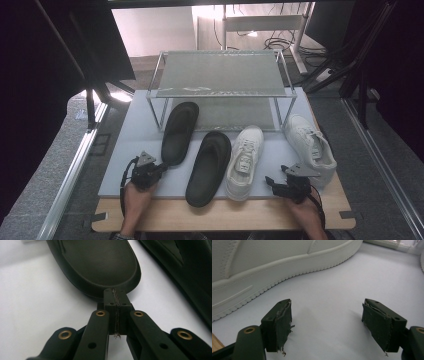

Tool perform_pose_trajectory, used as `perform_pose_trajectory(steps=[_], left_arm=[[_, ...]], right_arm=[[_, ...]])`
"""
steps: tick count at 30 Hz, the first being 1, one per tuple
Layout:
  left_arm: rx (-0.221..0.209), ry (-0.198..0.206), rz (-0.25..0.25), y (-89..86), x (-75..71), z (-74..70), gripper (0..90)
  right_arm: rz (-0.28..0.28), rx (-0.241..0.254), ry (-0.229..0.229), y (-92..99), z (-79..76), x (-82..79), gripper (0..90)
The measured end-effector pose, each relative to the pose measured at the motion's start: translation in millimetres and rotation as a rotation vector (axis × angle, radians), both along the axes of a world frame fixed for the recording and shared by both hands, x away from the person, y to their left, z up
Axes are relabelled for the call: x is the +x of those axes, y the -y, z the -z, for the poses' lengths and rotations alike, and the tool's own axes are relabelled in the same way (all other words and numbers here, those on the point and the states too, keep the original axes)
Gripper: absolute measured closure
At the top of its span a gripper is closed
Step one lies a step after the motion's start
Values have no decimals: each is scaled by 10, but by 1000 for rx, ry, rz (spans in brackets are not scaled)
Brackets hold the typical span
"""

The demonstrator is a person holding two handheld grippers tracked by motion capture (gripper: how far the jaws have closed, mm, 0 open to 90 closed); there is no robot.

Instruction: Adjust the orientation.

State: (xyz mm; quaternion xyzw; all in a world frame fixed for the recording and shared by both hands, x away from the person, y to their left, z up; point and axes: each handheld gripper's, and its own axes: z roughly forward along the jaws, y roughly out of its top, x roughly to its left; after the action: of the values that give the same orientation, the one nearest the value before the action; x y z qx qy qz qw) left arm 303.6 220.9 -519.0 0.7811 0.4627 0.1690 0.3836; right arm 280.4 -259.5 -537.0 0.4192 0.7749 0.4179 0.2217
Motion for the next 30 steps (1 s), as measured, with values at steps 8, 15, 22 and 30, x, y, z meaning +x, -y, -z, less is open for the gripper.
perform_pose_trajectory(steps=[8, 15, 22, 30], left_arm=[[6, 13, 2, 112, 104, 9, 891], [11, 34, -6, 199, 197, 12, 891], [1, 61, -24, 237, 267, -16, 891], [-4, 85, -48, 250, 375, -53, 892]], right_arm=[[0, 0, 0, 0, 0, 0, 242], [0, 0, 0, 0, 0, 0, 242], [0, 1, 0, 1, 0, 0, 242], [0, 1, 0, 1, 0, 1, 242]])
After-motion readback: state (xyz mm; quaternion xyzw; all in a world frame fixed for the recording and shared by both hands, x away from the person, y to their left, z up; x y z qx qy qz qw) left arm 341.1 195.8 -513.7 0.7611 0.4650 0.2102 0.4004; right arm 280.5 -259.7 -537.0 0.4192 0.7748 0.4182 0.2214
